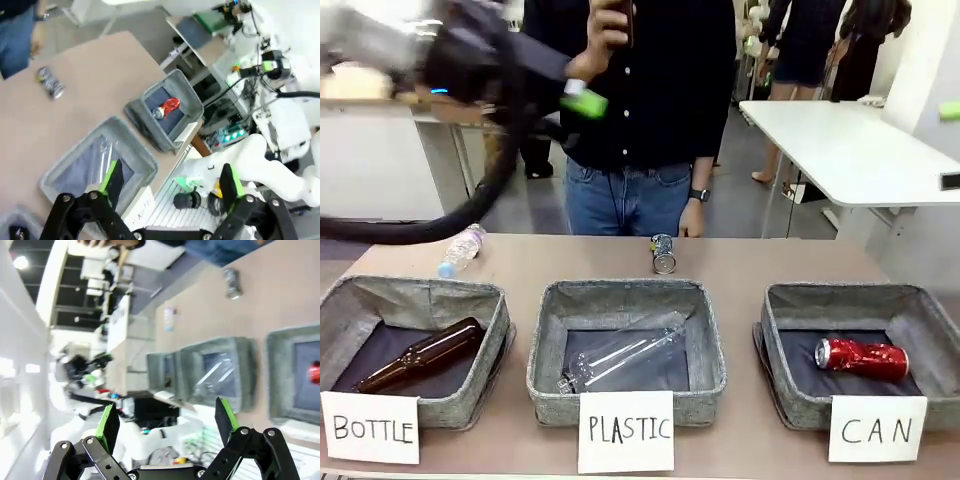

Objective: Sort the can waste into the basket.
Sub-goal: Pick up the can waste from the table and place it in the right Fabric basket.

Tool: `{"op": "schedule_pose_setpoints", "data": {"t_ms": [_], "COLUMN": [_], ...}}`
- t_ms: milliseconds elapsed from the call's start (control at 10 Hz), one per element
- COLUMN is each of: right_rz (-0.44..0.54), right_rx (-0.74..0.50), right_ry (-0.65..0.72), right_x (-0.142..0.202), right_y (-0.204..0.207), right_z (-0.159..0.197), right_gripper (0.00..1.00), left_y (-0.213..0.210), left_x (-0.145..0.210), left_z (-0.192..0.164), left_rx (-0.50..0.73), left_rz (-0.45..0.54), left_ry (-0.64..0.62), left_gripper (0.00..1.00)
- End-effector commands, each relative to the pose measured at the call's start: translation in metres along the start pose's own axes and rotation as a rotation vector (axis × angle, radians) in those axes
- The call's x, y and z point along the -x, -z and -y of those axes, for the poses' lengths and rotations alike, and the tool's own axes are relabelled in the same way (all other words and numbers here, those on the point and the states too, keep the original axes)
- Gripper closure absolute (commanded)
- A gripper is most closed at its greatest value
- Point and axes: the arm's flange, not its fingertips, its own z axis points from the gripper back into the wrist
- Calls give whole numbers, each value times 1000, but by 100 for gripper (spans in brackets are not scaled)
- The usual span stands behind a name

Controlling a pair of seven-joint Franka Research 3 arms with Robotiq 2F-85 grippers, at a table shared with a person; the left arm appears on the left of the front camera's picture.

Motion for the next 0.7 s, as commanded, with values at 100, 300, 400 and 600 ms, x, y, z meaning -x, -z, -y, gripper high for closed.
{"op": "schedule_pose_setpoints", "data": {"t_ms": [100,300,400,600], "right_rz": [-80,-302,-287,-273], "right_rx": [-61,-128,-102,-97], "right_ry": [135,356,353,285], "right_x": [32,39,40,12], "right_y": [77,117,128,118], "right_z": [-4,5,14,-14], "right_gripper": [0,0,0,0], "left_y": [-73,-122,-129,-133], "left_x": [51,84,97,87], "left_z": [-54,-87,-98,-95], "left_rx": [118,222,222,186], "left_rz": [142,316,351,283], "left_ry": [-197,-318,-364,-337], "left_gripper": [0,0,0,0]}}
